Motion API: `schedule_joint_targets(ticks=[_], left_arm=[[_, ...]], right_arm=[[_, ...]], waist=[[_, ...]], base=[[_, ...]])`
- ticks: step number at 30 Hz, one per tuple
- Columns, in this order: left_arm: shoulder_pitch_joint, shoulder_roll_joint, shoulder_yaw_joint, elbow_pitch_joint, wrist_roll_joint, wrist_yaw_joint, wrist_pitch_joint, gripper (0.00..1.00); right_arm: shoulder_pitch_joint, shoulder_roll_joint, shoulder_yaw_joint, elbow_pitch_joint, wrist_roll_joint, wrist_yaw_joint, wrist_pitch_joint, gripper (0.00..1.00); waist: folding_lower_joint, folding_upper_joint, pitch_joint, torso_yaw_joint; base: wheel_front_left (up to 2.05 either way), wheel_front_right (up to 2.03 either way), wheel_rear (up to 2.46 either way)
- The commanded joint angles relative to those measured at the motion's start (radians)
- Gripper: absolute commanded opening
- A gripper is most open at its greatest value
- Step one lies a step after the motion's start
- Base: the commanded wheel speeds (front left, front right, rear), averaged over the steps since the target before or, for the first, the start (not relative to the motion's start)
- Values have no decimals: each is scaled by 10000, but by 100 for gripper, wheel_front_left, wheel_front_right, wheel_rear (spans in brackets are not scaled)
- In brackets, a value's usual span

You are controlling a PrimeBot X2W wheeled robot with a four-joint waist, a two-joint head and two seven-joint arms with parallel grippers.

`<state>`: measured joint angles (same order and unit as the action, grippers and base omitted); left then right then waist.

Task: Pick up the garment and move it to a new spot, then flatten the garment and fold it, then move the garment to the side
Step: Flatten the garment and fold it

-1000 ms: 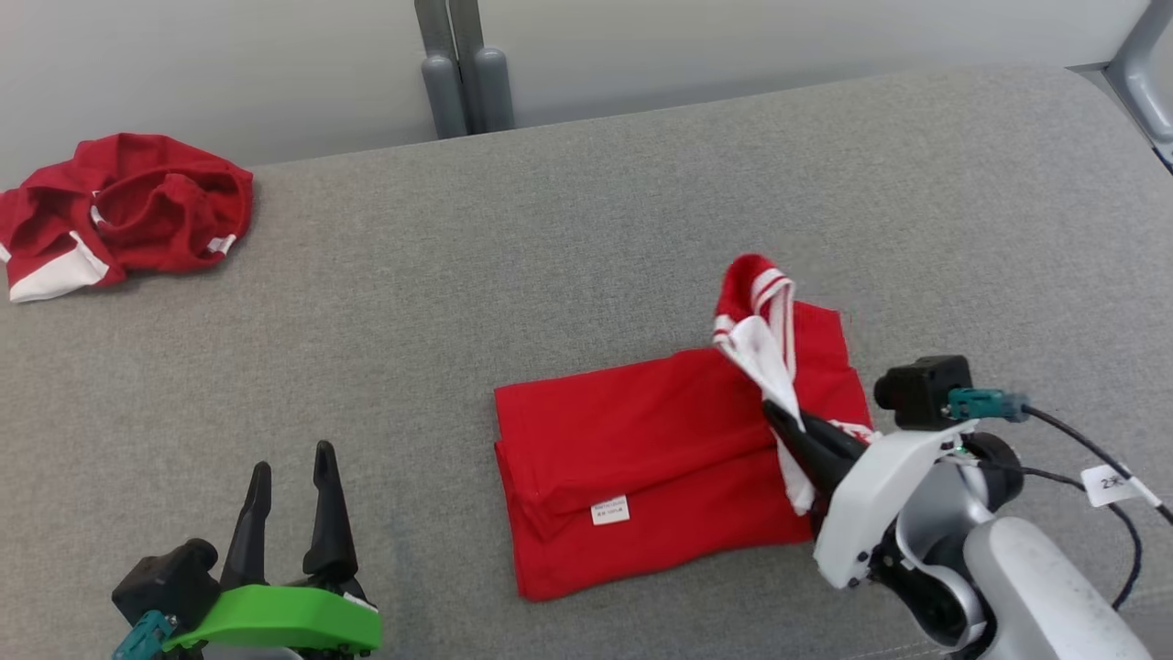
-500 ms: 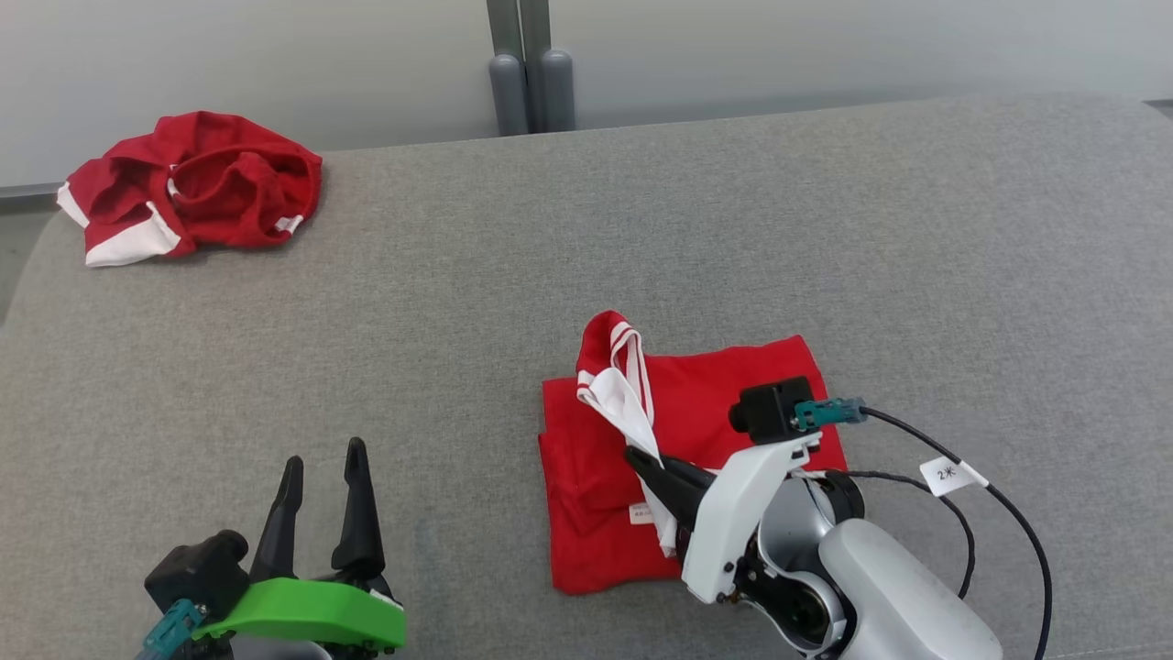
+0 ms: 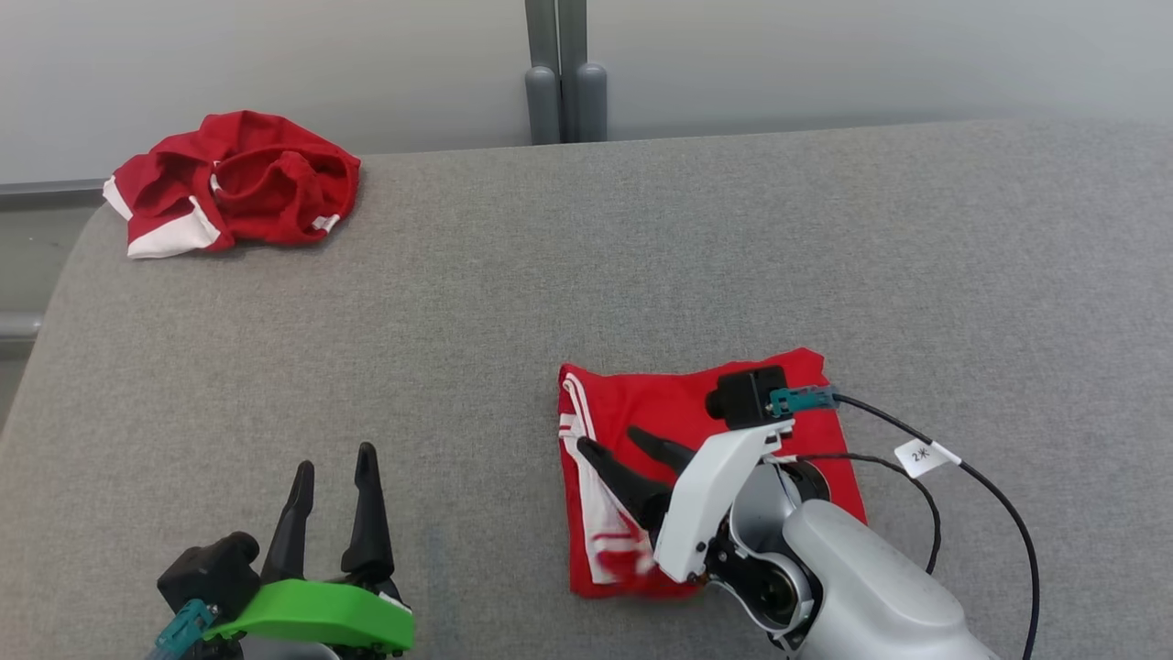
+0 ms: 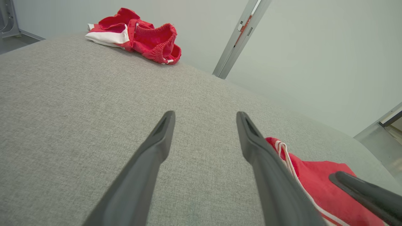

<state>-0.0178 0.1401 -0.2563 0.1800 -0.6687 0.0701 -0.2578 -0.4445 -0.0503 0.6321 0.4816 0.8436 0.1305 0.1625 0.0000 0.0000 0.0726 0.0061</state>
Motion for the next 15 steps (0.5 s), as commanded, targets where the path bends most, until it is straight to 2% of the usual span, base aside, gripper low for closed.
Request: schedule_joint_targets(ticks=[1,8,15], left_arm=[[48,-2,45,20,78,-45,-63,100],[239,-22,-30,-57,166,-33,-74,100],[231,-24,-130,-209,284,-48,-69,100]], right_arm=[[-147,-10,62,-6,76,3,-169,100],[-146,-56,-454,-475,-28,3,-971,100],[292,-537,-1670,-850,-1446,3,-2185,100]], waist=[[0,0,-46,-51],[0,0,-158,-345],[0,0,-140,-541]], base=[[0,0,0],[0,0,0],[0,0,0]])
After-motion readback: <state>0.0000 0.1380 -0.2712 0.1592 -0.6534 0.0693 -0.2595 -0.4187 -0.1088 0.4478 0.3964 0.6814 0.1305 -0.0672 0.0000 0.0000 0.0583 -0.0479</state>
